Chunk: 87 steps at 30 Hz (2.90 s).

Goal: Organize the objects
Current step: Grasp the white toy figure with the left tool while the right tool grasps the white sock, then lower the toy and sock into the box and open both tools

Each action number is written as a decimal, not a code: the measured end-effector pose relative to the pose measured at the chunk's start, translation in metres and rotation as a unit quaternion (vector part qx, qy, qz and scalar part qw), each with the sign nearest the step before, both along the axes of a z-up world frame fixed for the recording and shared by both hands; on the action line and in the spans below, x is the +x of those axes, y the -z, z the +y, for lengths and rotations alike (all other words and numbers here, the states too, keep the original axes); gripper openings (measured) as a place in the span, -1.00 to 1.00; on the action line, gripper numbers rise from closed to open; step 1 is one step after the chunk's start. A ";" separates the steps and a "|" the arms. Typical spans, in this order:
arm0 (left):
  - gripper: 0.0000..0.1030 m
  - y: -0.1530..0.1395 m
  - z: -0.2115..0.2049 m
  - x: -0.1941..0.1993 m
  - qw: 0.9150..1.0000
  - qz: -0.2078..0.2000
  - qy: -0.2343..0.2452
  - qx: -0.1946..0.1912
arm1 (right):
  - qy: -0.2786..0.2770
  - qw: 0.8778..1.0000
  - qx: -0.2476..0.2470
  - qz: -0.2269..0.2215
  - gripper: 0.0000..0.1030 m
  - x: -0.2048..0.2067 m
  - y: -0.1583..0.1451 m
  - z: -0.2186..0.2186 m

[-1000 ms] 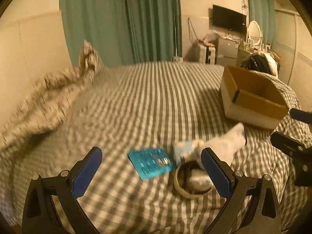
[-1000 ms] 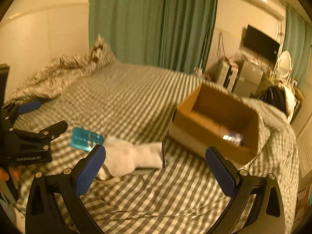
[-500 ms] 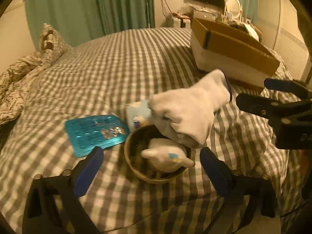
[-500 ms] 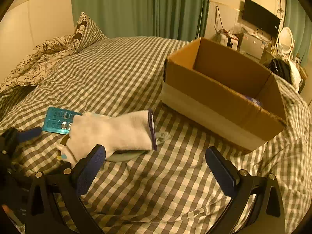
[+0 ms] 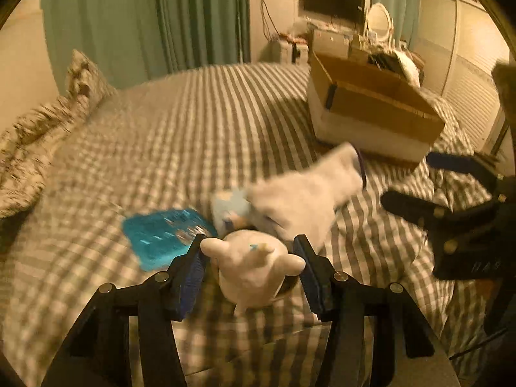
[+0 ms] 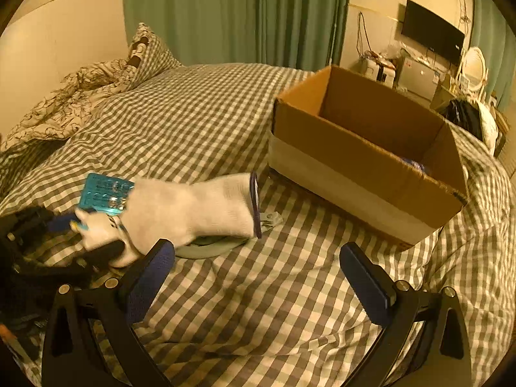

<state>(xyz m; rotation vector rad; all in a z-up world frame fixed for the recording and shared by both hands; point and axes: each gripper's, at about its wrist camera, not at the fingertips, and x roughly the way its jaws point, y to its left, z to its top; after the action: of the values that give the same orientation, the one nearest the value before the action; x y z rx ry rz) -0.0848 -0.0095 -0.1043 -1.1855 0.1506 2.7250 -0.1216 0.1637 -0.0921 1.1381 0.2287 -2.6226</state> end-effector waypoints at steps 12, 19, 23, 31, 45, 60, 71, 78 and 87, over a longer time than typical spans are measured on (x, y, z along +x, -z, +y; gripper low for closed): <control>0.08 -0.006 -0.054 -0.005 0.997 0.008 -0.074 -0.015 | -0.080 0.996 0.033 -0.012 0.99 0.001 0.013 -0.075; 0.08 0.005 -0.060 -0.011 0.997 -0.004 -0.073 -0.013 | -0.072 0.993 0.077 -0.044 0.67 -0.024 0.047 -0.104; 0.08 0.004 -0.059 -0.009 0.997 -0.005 -0.072 -0.013 | -0.072 0.993 0.082 -0.041 0.31 -0.023 0.049 -0.102; 0.08 -0.017 -0.049 0.002 0.998 0.012 -0.067 -0.005 | -0.084 0.995 0.059 -0.013 -0.14 -0.002 0.021 -0.088; 0.08 -0.143 0.051 -0.014 0.991 0.131 0.029 0.029 | -0.051 0.990 0.051 0.123 -0.17 0.031 -0.123 0.011; 0.08 -0.129 0.162 -0.131 0.992 0.097 0.084 0.017 | 0.001 0.990 0.043 0.136 -0.17 -0.062 -0.161 0.110; 0.08 -0.069 0.187 -0.191 0.995 0.049 0.091 0.008 | 0.007 0.997 0.005 0.074 -0.14 -0.139 -0.100 0.144; 0.76 -0.071 0.175 -0.191 0.995 0.041 0.082 0.039 | 0.027 0.995 -0.016 0.092 0.45 -0.145 -0.095 0.155; 1.00 -0.147 0.135 -0.138 0.992 0.106 0.053 0.032 | 0.038 0.992 -0.014 0.121 0.58 -0.091 -0.154 0.148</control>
<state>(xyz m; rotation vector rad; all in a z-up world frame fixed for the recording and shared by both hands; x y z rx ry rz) -0.2231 0.1259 0.0424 -0.8455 0.1463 2.7323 -0.2123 0.3114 0.0624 0.8339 0.1980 -2.8198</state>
